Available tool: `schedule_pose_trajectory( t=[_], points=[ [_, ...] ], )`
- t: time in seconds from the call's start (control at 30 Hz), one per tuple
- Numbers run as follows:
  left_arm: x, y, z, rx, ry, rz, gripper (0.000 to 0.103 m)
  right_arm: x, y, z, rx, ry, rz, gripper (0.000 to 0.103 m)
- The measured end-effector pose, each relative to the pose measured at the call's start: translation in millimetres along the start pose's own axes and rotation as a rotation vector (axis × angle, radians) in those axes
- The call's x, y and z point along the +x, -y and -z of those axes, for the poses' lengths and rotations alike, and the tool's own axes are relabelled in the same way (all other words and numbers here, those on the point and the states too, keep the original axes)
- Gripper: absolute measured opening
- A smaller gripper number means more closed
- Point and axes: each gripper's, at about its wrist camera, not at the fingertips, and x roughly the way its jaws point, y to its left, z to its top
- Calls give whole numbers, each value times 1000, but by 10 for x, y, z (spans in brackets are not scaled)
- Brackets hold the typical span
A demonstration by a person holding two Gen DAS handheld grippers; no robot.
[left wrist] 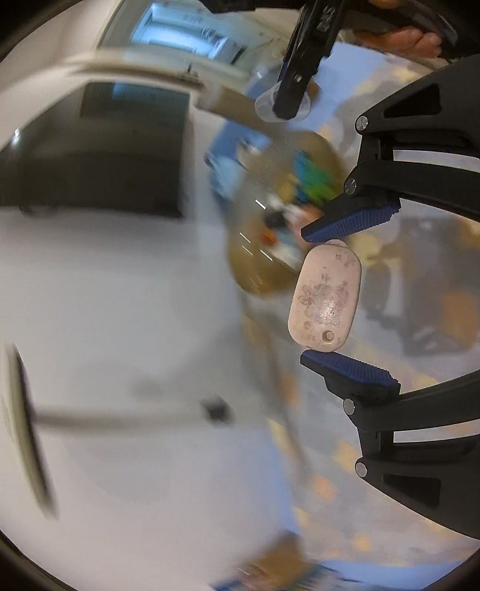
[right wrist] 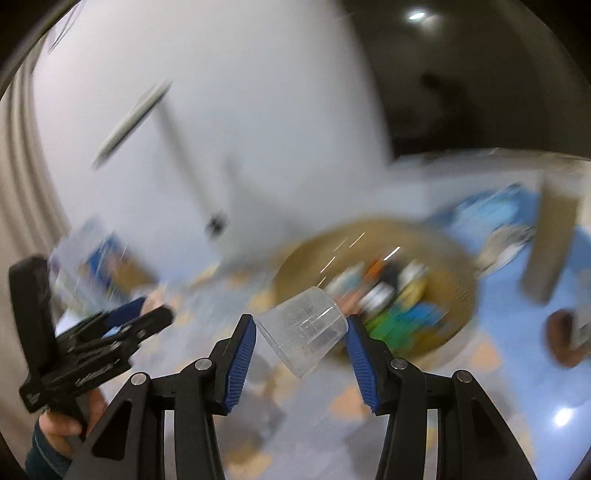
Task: Organize rigid objects
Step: 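Carry the pink soap bar and clear cup over the amber bowl, then open both tools to drop the soap bar and cup into the bowl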
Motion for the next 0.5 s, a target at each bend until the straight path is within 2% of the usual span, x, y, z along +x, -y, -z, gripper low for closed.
schedule_pose_trajectory(
  t=[0.07,0.13,0.23,0.33,0.4,0.5],
  points=[
    [221,169,-266,14,5,47,57,-16,263,-256,51,30,94,49],
    [446,288,-392,17,-4,64,57,47,476,-428,91,26,148,49],
    [842,431,-437,6,-55,85,57,297,733,-564,120,-49,189,49],
    [1129,554,-395,7,-91,101,58,535,867,-599,122,-94,189,49],
    [1205,612,-351,16,-118,101,80,699,913,-603,112,-140,210,51],
    [1136,568,-229,17,-136,102,80,754,936,-505,103,-182,230,55]
  ],
)
